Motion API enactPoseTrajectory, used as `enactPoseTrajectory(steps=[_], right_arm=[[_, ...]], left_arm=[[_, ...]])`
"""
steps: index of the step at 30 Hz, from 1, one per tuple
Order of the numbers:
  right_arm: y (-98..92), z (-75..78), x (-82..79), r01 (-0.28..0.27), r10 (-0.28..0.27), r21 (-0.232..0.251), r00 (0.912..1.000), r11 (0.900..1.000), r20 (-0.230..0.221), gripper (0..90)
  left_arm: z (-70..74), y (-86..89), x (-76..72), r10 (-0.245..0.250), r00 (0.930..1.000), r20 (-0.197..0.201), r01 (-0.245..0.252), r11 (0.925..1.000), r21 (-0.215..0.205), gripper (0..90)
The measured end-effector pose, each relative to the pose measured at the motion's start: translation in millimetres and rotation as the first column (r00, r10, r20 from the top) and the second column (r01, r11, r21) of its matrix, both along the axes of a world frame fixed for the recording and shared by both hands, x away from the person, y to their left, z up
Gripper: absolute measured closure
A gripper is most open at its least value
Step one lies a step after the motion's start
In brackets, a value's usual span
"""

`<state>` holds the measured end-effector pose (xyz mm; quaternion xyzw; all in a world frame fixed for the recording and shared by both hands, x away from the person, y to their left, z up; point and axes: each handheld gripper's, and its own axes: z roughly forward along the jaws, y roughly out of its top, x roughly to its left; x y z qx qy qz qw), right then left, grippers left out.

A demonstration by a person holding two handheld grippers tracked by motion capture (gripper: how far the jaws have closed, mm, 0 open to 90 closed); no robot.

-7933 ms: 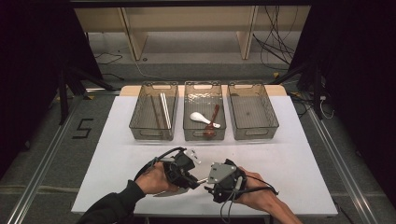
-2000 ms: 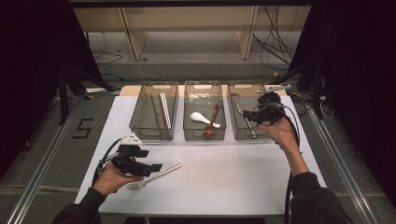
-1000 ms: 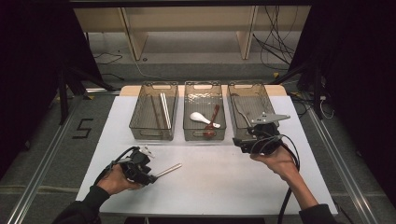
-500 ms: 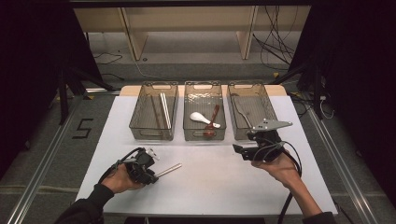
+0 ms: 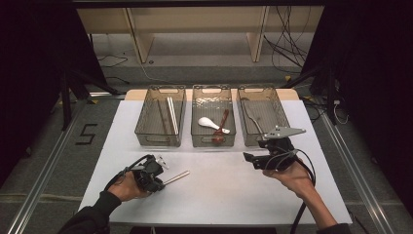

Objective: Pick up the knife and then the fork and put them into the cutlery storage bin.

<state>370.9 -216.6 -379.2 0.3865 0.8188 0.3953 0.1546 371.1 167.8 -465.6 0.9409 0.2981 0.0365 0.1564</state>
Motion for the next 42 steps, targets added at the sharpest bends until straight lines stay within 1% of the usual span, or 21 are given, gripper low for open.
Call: enactPoseTrajectory(steps=[4, 11, 14, 16, 19, 21, 24, 25, 28, 30, 32, 34, 36, 38, 42], right_arm=[[0.1, -0.2, -0.1, 0.001, -0.001, -0.002, 1.0000, 1.000, 0.000, 29.7], [0.5, -0.5, -0.2, -0.001, 0.001, -0.001, 1.0000, 1.000, -0.002, 29.7], [0.7, -0.5, -0.3, -0.002, 0.002, 0.000, 1.0000, 1.000, -0.001, 29.8], [1.0, -0.5, -0.6, -0.002, 0.002, 0.003, 1.0000, 1.000, -0.002, 29.8], [1.1, -0.8, -0.7, -0.003, 0.003, 0.003, 1.0000, 1.000, -0.002, 29.8], [1.3, -1.1, -0.7, -0.004, 0.004, 0.003, 1.0000, 1.000, -0.003, 29.8], [1.9, -1.7, -0.8, -0.008, 0.008, 0.000, 1.0000, 1.000, -0.004, 29.9], [2.1, -1.8, -0.8, -0.007, 0.007, -0.001, 1.0000, 1.000, -0.004, 29.9], [2.2, -2.0, -0.7, -0.007, 0.007, 0.000, 1.0000, 1.000, -0.005, 30.0], [2.4, -2.1, -0.6, -0.007, 0.007, 0.000, 1.0000, 1.000, -0.004, 30.0], [2.6, -2.1, -0.6, -0.008, 0.008, 0.000, 1.0000, 1.000, -0.004, 30.0], [2.6, -2.1, -0.6, -0.008, 0.008, 0.001, 1.0000, 1.000, -0.005, 30.0], [2.6, -2.2, -0.6, -0.008, 0.008, 0.000, 1.0000, 1.000, -0.004, 30.0], [2.3, -2.4, -0.4, -0.007, 0.007, 0.000, 1.0000, 1.000, -0.004, 30.0], [1.6, -2.1, -0.3, -0.006, 0.006, 0.002, 1.0000, 1.000, -0.005, 30.0]], left_arm=[[0.1, -2.1, -0.6, -0.021, 0.9998, 0.002, 0.021, 0.9997, 0.009, 82.0], [1.2, -3.8, -1.0, -0.040, 0.9992, 0.006, 0.040, 0.9989, 0.023, 83.5], [1.3, -4.7, -1.1, -0.043, 0.9990, -0.017, 0.043, 0.9991, -0.002, 83.7], [2.1, -5.1, -1.3, -0.044, 0.9989, -0.015, 0.044, 0.9990, 0.000, 83.7], [5.5, -4.5, -1.6, -0.036, 0.9992, -0.016, 0.036, 0.9990, -0.028, 83.8], [7.7, -4.5, -1.9, -0.031, 0.9995, -0.011, 0.031, 0.9988, -0.037, 83.8], [8.7, -5.2, -2.4, -0.032, 0.9994, -0.011, 0.032, 0.9986, -0.042, 83.8], [8.5, -5.3, -2.1, -0.034, 0.9993, -0.017, 0.033, 0.9985, -0.042, 83.8], [5.2, -5.8, -1.1, -0.039, 0.9984, -0.041, 0.039, 0.9991, -0.016, 83.7], [2.1, -6.2, -1.4, -0.036, 0.9982, -0.049, 0.036, 0.9993, -0.001, 83.7], [1.7, -6.5, -1.6, -0.025, 0.9984, -0.050, 0.025, 0.9997, -0.003, 83.6], [2.1, -7.4, -2.0, -0.022, 0.9985, -0.050, 0.022, 0.9997, 0.007, 83.5], [2.8, -8.6, -1.7, -0.028, 0.9977, -0.061, 0.030, 0.9993, 0.022, 83.0], [2.6, -9.9, -1.9, -0.029, 0.9979, -0.059, 0.031, 0.9990, 0.033, 82.4], [2.0, -11.0, -2.0, -0.025, 0.9977, -0.063, 0.027, 0.9988, 0.040, 82.0]])
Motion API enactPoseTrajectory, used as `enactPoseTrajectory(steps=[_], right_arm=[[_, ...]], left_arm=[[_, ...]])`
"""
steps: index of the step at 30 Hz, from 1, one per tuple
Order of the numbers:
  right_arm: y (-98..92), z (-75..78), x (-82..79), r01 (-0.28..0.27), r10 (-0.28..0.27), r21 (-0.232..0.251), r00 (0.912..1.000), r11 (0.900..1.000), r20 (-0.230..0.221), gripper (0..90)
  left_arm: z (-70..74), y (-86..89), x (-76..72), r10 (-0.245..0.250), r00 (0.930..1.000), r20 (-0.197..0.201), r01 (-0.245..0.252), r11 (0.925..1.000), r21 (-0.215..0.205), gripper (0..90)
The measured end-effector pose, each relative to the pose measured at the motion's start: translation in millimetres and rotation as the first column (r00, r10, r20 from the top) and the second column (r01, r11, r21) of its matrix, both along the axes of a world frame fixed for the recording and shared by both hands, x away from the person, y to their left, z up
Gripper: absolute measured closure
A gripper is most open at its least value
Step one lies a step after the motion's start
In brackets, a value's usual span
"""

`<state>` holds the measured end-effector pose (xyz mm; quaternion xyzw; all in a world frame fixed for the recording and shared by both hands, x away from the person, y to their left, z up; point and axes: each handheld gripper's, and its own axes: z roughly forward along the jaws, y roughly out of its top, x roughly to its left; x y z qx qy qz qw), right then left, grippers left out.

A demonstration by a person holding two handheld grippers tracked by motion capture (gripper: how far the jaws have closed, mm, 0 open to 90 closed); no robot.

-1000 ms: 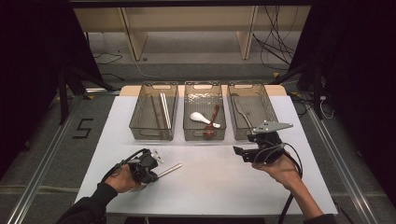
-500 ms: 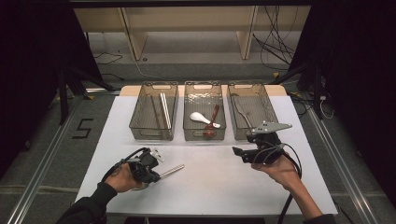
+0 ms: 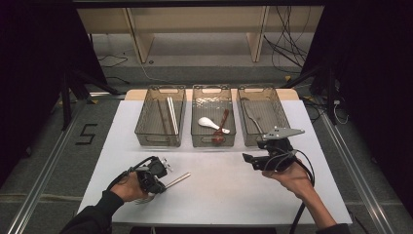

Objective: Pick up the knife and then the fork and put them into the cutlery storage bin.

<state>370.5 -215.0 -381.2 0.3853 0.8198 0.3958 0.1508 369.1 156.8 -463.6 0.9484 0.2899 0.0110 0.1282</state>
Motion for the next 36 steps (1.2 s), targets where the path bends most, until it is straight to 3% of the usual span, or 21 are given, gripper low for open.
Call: enactPoseTrajectory(steps=[3, 10, 18, 26, 36], right_arm=[[-0.3, 0.5, -0.2, 0.002, -0.002, 0.000, 1.0000, 1.000, 0.000, 30.0], [-0.4, 0.8, -0.4, 0.004, -0.004, -0.001, 1.0000, 1.000, 0.006, 30.0], [-0.6, 0.4, -0.2, 0.002, -0.002, -0.002, 1.0000, 1.000, 0.002, 30.0], [0.4, 0.0, -0.4, -0.002, 0.002, -0.002, 1.0000, 1.000, 0.003, 30.0], [8.4, -0.7, -3.2, -0.031, 0.031, -0.001, 0.9995, 1.000, 0.002, 30.0]], left_arm=[[0.1, -1.3, -0.9, -0.006, 0.9999, 0.008, 0.006, 0.9999, 0.013, 82.2], [0.1, 1.2, -0.6, -0.001, 1.0000, 0.007, 0.001, 1.0000, -0.005, 83.7], [3.8, 4.6, -0.2, 0.024, 0.9995, 0.021, -0.023, 0.9979, -0.060, 83.8], [9.7, 5.9, 0.5, 0.027, 0.9989, 0.037, -0.023, 0.9960, -0.086, 83.9], [26.3, 0.5, -3.4, 0.029, 0.9964, 0.079, -0.017, 0.9888, -0.148, 84.0]])
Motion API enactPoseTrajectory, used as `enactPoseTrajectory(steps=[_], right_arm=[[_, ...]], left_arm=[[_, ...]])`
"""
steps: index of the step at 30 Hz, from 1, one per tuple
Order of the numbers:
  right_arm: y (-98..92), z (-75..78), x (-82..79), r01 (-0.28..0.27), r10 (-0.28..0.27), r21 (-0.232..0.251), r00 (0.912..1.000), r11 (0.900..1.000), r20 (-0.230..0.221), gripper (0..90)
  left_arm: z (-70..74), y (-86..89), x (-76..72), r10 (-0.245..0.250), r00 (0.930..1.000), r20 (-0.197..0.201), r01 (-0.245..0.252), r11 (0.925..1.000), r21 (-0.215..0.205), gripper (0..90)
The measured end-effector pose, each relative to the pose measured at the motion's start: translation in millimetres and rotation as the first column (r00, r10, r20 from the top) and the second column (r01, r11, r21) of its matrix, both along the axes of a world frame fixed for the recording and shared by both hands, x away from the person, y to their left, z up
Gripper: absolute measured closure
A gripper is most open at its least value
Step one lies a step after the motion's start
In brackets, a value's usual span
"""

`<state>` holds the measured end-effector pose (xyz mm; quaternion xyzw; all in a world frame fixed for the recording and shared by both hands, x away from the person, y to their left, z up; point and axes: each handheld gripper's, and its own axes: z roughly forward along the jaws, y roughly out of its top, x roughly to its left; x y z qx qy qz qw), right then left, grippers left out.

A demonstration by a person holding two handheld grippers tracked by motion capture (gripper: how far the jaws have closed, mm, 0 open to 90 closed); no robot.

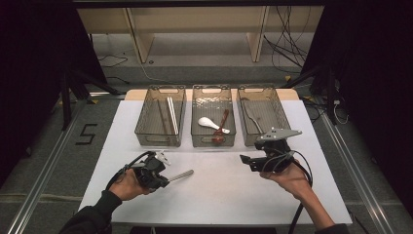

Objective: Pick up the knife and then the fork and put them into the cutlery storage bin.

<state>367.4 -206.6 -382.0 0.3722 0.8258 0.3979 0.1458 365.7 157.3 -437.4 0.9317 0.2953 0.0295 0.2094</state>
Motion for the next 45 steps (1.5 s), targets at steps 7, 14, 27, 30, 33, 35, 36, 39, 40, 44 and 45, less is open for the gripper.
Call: enactPoseTrajectory(steps=[7, 14, 27, 30, 33, 35, 36, 39, 40, 44, 45], right_arm=[[20.9, -1.8, -8.4, -0.078, 0.078, -0.014, 0.9968, 0.997, 0.014, 30.0], [51.4, -4.3, -23.1, -0.195, 0.198, -0.059, 0.9792, 0.979, 0.044, 30.0], [91.1, -18.3, -44.4, -0.341, 0.364, -0.206, 0.9271, 0.917, 0.089, 32.2], [93.8, -20.8, -46.4, -0.362, 0.389, -0.230, 0.9177, 0.903, 0.082, 34.3], [96.1, -23.2, -47.7, -0.375, 0.406, -0.254, 0.9101, 0.892, 0.083, 35.7], [96.8, -24.3, -48.7, -0.389, 0.423, -0.269, 0.9022, 0.881, 0.082, 37.2], [97.3, -25.0, -49.3, -0.396, 0.431, -0.275, 0.8987, 0.876, 0.079, 38.5], [99.5, -28.0, -51.2, -0.410, 0.447, -0.291, 0.8920, 0.864, 0.070, 42.5], [100.0, -29.2, -51.7, -0.420, 0.457, -0.300, 0.8869, 0.857, 0.066, 44.1], [101.3, -32.4, -53.5, -0.442, 0.484, -0.321, 0.8727, 0.838, 0.063, 51.7], [101.5, -32.5, -53.9, -0.447, 0.490, -0.325, 0.8697, 0.833, 0.060, 54.3]], left_arm=[[13.0, -13.4, -4.9, -0.038, 0.9991, 0.018, 0.039, 0.9985, -0.038, 83.9], [21.6, -26.5, -9.3, -0.085, 0.9961, 0.021, 0.087, 0.9947, -0.056, 83.9], [35.9, -58.3, -15.9, -0.176, 0.9843, 0.019, 0.177, 0.9795, -0.097, 83.9], [39.6, -65.7, -17.1, -0.198, 0.9801, 0.014, 0.198, 0.9742, -0.107, 83.9], [42.6, -73.3, -19.7, -0.222, 0.9750, 0.010, 0.222, 0.9680, -0.117, 83.8], [44.0, -77.2, -21.3, -0.236, 0.9716, 0.010, 0.236, 0.9645, -0.119, 83.8], [44.7, -78.8, -22.0, -0.243, 0.9701, 0.010, 0.242, 0.9631, -0.117, 83.9], [46.1, -83.0, -23.7, -0.254, 0.9671, 0.005, 0.253, 0.9593, -0.125, 83.8], [46.5, -84.0, -24.0, -0.259, 0.9658, 0.004, 0.258, 0.9579, -0.126, 83.8], [46.8, -86.8, -25.8, -0.272, 0.9623, -0.002, 0.269, 0.9543, -0.130, 83.8], [46.6, -87.4, -26.1, -0.276, 0.9613, -0.002, 0.273, 0.9535, -0.128, 83.8]])
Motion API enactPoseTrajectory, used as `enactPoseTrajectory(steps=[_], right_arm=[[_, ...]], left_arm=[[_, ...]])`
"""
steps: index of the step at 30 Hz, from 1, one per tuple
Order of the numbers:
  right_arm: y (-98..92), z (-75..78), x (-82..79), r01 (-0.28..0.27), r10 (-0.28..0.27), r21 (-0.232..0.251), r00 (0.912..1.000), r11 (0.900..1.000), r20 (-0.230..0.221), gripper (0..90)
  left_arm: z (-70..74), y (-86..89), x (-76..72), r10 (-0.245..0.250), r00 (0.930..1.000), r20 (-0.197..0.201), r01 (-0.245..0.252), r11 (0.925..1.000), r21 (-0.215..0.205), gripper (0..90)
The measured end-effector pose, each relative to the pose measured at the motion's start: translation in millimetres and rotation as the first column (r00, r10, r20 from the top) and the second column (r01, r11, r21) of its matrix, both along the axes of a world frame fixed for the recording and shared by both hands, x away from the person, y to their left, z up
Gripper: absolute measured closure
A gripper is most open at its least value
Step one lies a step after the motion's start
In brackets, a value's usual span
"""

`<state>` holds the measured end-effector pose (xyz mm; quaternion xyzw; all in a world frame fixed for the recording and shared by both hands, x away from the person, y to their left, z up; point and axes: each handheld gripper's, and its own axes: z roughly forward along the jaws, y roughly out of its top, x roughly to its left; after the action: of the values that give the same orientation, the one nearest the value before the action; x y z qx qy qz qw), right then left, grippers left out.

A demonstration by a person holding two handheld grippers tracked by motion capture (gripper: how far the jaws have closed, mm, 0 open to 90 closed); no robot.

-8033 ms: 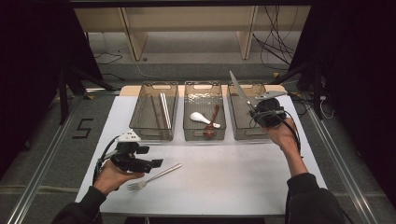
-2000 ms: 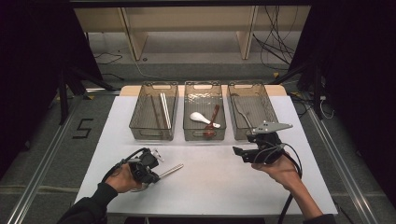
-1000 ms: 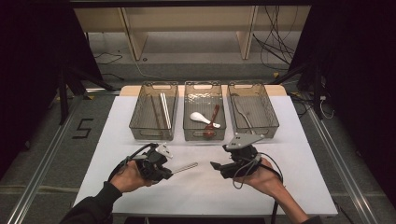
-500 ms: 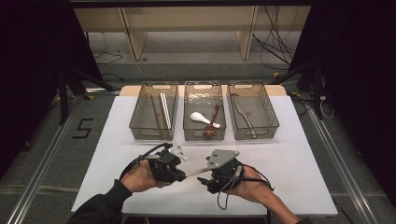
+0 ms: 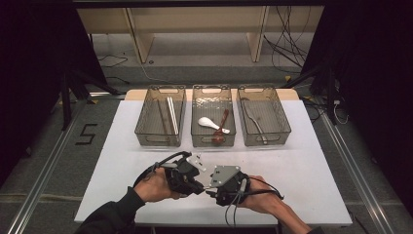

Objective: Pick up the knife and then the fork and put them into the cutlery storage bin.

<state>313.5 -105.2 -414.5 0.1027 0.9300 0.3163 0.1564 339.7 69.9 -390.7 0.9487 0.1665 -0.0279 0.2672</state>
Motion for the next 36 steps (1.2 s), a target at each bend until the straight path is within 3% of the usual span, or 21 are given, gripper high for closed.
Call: enactPoseTrajectory(steps=[8, 11, 14, 18, 19, 21, 24, 27, 30, 32, 34, 36], right_arm=[[2.6, -4.0, -3.6, -0.061, 0.062, -0.042, 0.9979, 0.997, 0.020, 72.5], [2.5, -4.6, -5.2, -0.090, 0.092, -0.057, 0.9955, 0.994, 0.024, 75.4], [4.2, -6.6, -8.8, -0.142, 0.146, -0.106, 0.9887, 0.984, 0.034, 79.2], [4.9, -8.0, -12.8, -0.174, 0.180, -0.129, 0.9830, 0.976, 0.037, 86.0], [5.5, -8.9, -13.0, -0.198, 0.205, -0.133, 0.9780, 0.971, 0.038, 87.0], [6.3, -9.7, -14.4, -0.200, 0.206, -0.141, 0.9781, 0.970, 0.031, 87.6], [4.6, -8.3, -12.6, -0.193, 0.199, -0.132, 0.9793, 0.972, 0.036, 87.8], [1.1, -7.0, -10.9, -0.179, 0.186, -0.134, 0.9818, 0.975, 0.038, 87.9], [-3.0, -6.5, -8.4, -0.156, 0.163, -0.129, 0.9857, 0.979, 0.043, 87.8], [-6.6, -5.9, -5.5, -0.139, 0.146, -0.129, 0.9883, 0.982, 0.044, 87.8], [-10.2, -5.8, -2.8, -0.114, 0.121, -0.134, 0.9916, 0.984, 0.046, 87.8], [-13.9, -5.5, 0.1, -0.102, 0.110, -0.145, 0.9927, 0.984, 0.050, 87.8]], left_arm=[[-1.5, -3.3, -0.8, -0.021, 0.9995, -0.024, 0.021, 0.9997, 0.009, 83.8], [-4.0, -4.9, -0.6, -0.026, 0.9987, -0.045, 0.026, 0.9996, 0.011, 83.7], [-8.0, -6.5, -1.0, -0.035, 0.9974, -0.064, 0.036, 0.9992, 0.019, 83.6], [-11.7, -7.0, -0.6, -0.062, 0.9953, -0.074, 0.064, 0.9975, 0.030, 84.5], [-12.2, -7.3, -0.7, -0.063, 0.9951, -0.077, 0.065, 0.9973, 0.034, 83.9], [-12.1, -6.8, 0.3, -0.046, 0.9956, -0.082, 0.049, 0.9983, 0.033, 81.5], [-8.2, -3.2, 2.8, -0.010, 0.9972, -0.074, 0.010, 0.9999, -0.002, 77.3], [-3.3, 2.5, 6.8, 0.039, 0.9982, -0.045, -0.041, 0.9988, -0.029, 66.0], [1.8, 11.1, 12.0, 0.093, 0.9956, -0.012, -0.094, 0.9924, -0.080, 56.7], [3.7, 16.0, 15.7, 0.124, 0.9923, 0.003, -0.122, 0.9834, -0.134, 53.0], [5.1, 20.7, 19.3, 0.163, 0.9865, 0.009, -0.160, 0.9756, -0.150, 47.0], [7.3, 26.9, 22.0, 0.215, 0.9760, 0.032, -0.205, 0.9587, -0.197, 41.0]])
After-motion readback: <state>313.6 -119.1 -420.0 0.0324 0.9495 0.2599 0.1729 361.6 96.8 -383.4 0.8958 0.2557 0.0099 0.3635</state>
